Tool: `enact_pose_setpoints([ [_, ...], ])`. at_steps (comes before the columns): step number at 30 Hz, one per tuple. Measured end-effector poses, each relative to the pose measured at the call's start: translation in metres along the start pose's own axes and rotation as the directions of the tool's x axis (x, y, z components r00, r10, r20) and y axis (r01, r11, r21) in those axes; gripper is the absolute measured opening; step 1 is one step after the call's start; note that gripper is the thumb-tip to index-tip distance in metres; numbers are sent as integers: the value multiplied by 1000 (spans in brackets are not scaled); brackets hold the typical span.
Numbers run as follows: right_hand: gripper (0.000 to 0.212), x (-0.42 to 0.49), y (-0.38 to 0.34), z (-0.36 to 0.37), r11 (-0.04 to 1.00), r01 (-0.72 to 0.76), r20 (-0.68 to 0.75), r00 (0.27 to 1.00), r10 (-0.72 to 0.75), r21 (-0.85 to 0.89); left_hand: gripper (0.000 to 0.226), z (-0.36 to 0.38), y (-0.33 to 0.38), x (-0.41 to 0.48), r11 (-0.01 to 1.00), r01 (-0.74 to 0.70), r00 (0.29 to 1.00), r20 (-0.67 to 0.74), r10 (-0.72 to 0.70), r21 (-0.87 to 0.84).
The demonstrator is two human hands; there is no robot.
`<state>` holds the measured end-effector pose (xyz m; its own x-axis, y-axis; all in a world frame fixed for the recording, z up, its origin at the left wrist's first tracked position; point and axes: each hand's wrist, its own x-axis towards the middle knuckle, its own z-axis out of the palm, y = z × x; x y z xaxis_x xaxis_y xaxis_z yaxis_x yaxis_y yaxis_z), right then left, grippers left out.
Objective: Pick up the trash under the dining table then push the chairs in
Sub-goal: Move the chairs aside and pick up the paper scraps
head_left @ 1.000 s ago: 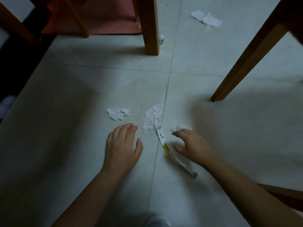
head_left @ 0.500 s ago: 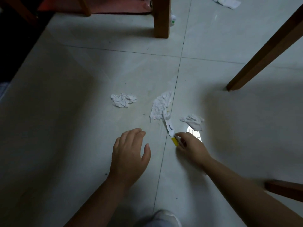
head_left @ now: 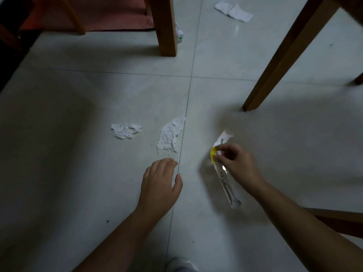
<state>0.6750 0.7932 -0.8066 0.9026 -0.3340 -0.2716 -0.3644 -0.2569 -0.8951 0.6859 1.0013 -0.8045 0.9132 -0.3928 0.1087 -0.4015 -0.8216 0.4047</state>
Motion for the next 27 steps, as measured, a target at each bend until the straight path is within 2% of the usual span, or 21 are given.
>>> enact_pose_setpoints([
  [4,18,2,-5,-36,997,-29,-107,994,37,70,35,25,16,22,999,-45,997,58,46,-19],
  [12,27,-4,-1,-90,999,19,-315,949,-4,45,36,63,46,56,989,-112,986,110,122,-94],
  [17,25,-9,10,-95,999,-42,-287,957,46,19,44,90,53,70,986,-62,980,178,89,-153],
  [22,21,-15,18,-103,997,-70,-283,956,78,39,35,113,56,77,981,46,966,259,5,-190],
  [27,25,-18,24,-101,996,-80,-280,956,88,40,27,128,62,71,990,10,952,304,33,-140],
])
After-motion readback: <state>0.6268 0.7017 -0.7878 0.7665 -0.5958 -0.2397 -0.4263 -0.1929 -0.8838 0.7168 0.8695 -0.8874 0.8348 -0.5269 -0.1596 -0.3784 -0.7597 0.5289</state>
